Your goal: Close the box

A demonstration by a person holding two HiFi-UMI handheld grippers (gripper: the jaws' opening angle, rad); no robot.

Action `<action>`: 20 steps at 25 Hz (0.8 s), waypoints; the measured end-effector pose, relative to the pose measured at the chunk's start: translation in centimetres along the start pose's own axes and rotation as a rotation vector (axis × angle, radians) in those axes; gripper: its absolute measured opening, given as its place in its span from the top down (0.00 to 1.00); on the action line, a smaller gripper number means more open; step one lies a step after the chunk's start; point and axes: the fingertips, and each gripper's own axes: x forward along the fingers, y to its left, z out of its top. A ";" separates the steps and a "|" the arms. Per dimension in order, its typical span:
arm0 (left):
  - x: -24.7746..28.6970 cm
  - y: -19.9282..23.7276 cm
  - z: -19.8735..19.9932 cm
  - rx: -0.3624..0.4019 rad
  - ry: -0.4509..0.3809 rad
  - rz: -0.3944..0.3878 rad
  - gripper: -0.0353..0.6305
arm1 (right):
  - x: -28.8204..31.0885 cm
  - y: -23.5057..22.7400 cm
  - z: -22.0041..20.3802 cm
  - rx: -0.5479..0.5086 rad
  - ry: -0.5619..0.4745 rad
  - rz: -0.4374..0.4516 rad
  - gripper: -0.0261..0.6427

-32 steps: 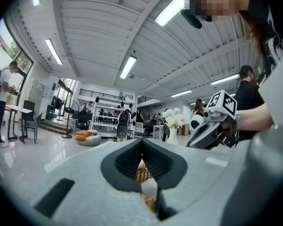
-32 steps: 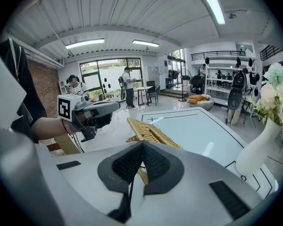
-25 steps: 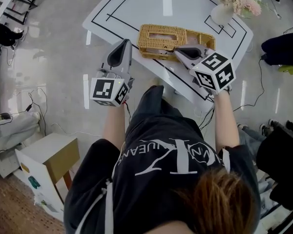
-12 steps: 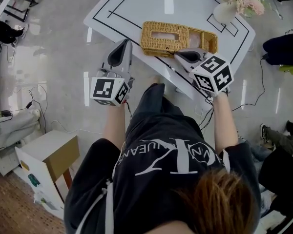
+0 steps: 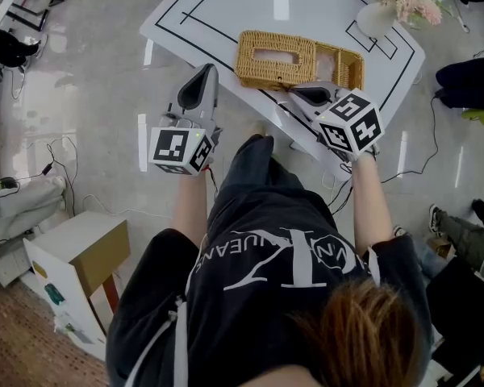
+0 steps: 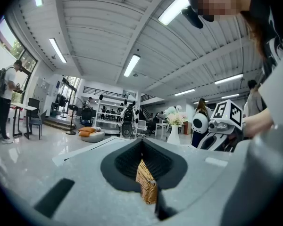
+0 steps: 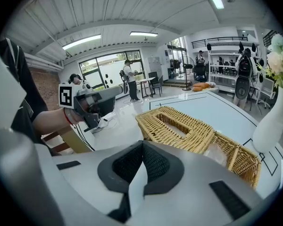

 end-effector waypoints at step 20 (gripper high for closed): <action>-0.4 0.6 0.1 -0.003 0.001 0.012 0.93 | -0.4 0.1 -1.1 0.031 -0.029 -0.008 0.94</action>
